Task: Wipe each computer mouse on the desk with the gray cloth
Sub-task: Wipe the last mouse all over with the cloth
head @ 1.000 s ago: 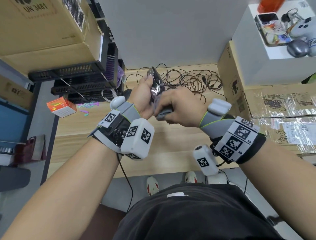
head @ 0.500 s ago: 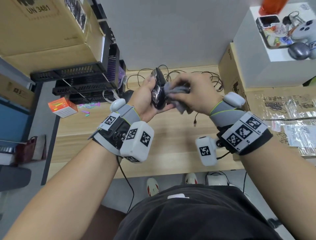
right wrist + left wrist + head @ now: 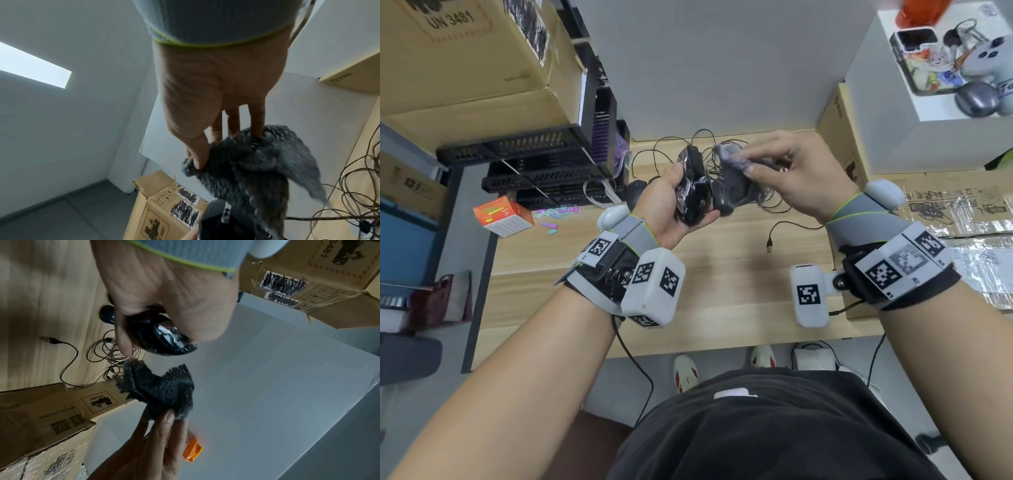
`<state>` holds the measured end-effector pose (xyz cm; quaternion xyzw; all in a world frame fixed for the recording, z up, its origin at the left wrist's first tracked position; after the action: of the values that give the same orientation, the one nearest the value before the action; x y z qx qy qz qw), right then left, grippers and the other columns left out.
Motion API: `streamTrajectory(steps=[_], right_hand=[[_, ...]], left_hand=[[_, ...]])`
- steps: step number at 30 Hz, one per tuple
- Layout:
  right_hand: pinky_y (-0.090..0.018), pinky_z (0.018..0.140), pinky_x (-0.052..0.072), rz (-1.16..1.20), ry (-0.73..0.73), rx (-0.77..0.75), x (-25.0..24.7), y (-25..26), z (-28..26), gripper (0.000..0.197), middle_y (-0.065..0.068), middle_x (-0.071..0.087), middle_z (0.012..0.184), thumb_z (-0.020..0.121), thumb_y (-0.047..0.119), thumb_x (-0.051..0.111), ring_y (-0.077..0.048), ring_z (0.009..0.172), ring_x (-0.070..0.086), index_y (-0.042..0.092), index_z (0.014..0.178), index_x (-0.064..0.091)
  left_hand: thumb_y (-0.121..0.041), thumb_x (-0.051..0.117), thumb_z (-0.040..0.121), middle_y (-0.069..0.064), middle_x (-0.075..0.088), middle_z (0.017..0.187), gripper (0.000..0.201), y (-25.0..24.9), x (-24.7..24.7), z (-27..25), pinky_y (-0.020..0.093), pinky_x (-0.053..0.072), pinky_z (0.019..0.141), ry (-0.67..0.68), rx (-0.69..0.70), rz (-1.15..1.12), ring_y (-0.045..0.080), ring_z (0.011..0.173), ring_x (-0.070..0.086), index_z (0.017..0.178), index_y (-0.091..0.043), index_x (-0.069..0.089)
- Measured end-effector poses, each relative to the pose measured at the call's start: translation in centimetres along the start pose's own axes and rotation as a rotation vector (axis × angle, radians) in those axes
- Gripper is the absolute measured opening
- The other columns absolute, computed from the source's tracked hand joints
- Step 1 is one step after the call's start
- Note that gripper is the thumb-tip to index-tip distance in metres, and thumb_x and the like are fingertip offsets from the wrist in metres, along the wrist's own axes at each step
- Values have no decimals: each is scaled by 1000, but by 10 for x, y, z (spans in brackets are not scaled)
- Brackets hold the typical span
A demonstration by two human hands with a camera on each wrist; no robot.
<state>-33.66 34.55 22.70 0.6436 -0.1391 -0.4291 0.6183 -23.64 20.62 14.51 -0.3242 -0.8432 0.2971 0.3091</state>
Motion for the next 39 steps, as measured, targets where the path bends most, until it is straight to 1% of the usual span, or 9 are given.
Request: streamTrajectory(steps=[3,5,8,12,21,26,28,32,39], right_hand=[[-27,77,53,49,1,40,-5,-2,2,25,4,75,89,87,10,68,-5,81,63,29,102,72],[-29,70,45,-40,-13,78,-7,-7,5,20,-8,72,77,86,20,66,-10,70,54,38,93,72],[-26,57,35,-32,-49,199,-9,-15,6,14,-3,51,59,91,13,58,-11,55,40,24,93,65],[-29,47,45,170,-64,255,-2,-12,3,13,4,49,64,92,7,51,-10,55,46,19,87,52],[-30,61,37,-276,-21,62,20,-3,1,35,9,51,63,72,24,78,-17,64,48,27,67,43],[-36,83,43,-481,-184,228,-13,-20,0,37,-3,63,97,82,23,69,-30,94,57,17,115,53],[-31,86,43,-465,-170,195,-16,-17,2,33,1,67,102,82,22,70,-22,99,60,22,114,60],[-32,81,54,-182,-69,105,6,-7,4,5,8,69,77,83,20,71,4,73,63,20,87,74],[-32,90,46,-323,-19,-61,35,5,-1,18,3,70,97,81,19,68,-14,96,62,23,98,74]], left_hand=[[-39,33,110,11,69,124,45,0,0,1,40,63,66,14,-6,-25,25,93,73,142,-15,52],[-40,32,110,10,70,123,46,1,1,1,39,62,65,24,-11,-37,23,86,75,143,-15,52],[-41,31,110,14,66,133,48,2,4,1,45,62,74,56,-20,-78,29,108,71,144,-14,50],[-41,29,110,12,67,133,49,1,6,0,48,62,80,73,-24,-94,29,117,67,143,-13,53],[-42,30,109,7,69,130,47,-4,12,1,42,62,78,104,12,-3,24,106,72,142,-19,54],[-44,34,109,6,70,125,46,-6,3,5,37,62,73,58,28,29,19,83,74,142,-21,54],[-43,35,108,7,69,122,45,-5,2,6,37,62,72,46,27,22,19,80,73,142,-20,54],[-43,34,109,6,68,125,44,-4,6,6,36,61,71,50,28,38,20,86,72,142,-22,55],[-41,28,110,1,67,135,46,-7,18,3,32,60,77,126,50,43,16,106,69,144,-22,53]])
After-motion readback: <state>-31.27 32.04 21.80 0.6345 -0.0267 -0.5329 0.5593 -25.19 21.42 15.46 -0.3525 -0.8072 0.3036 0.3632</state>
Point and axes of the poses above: each hand's wrist, its own z-axis towards the middle knuckle, its own x-axis out of the palm, y = z × x, the point moved 8 cm from there along z, towards the middle knuckle
